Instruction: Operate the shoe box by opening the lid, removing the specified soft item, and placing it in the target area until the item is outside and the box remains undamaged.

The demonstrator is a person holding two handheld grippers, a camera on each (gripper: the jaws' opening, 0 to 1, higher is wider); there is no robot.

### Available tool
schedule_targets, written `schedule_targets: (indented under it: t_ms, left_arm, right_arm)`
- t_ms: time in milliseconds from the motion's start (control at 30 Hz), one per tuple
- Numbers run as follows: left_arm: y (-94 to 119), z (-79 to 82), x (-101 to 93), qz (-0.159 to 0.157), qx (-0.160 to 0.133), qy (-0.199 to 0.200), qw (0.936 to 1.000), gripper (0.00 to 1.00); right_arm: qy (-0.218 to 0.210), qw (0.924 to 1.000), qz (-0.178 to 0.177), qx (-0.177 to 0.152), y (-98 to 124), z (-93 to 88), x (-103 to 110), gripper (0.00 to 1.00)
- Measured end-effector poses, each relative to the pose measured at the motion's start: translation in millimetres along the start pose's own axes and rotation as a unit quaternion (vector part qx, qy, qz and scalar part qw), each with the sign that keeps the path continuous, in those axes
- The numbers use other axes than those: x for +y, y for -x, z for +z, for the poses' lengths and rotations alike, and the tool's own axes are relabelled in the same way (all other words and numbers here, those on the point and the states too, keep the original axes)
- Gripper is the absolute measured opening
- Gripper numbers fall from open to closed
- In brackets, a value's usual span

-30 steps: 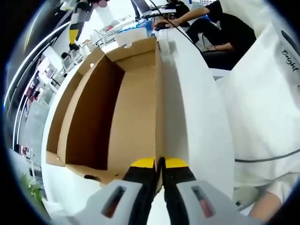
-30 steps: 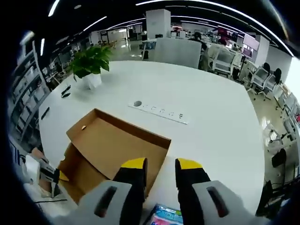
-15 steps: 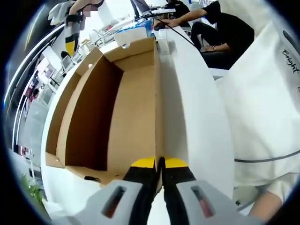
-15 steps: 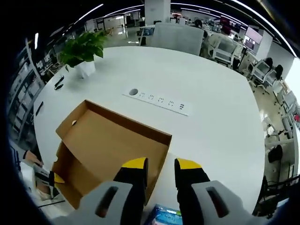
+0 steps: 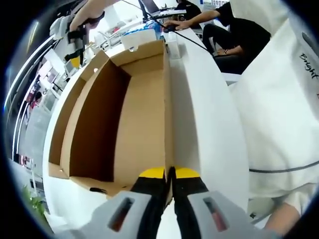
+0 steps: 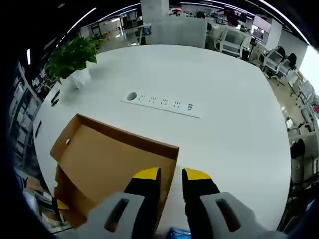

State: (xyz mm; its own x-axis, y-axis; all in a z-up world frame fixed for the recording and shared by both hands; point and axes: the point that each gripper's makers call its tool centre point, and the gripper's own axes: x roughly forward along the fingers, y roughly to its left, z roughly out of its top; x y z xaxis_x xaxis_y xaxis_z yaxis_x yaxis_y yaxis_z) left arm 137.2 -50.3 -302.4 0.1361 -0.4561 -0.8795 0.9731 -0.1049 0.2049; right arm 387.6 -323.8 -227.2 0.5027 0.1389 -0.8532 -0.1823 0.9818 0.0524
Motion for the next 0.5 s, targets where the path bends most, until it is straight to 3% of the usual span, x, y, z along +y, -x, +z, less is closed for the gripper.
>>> schedule_targets:
  t_ms: [133, 267, 300, 433, 500]
  left_arm:
    - [0, 0.1, 0.0, 0.001, 0.000, -0.001, 1.0000, 0.03]
    - [0, 0.2, 0.1, 0.003, -0.001, -0.001, 1.0000, 0.03]
    - [0, 0.3, 0.2, 0.003, -0.002, -0.002, 1.0000, 0.03]
    - [0, 0.1, 0.4, 0.002, -0.002, -0.002, 1.0000, 0.03]
    - [0, 0.0, 0.4, 0.001, -0.002, -0.003, 1.0000, 0.03]
  right_arm:
    - [0.003, 1.0000, -0.006, 0.004, -2, -2.6, 4, 0.16]
    - [0.030, 0.9990, -0.018, 0.029, -10, -11.6, 7, 0.16]
    - [0.018, 0.9984, -0.026, 0.047, -13, -17.9, 5, 0.16]
    - [0.006, 0.9975, -0.033, 0.063, -19, -27.9, 6, 0.15]
    - [0.029, 0.9952, -0.056, 0.074, -20, -24.5, -5, 0.15]
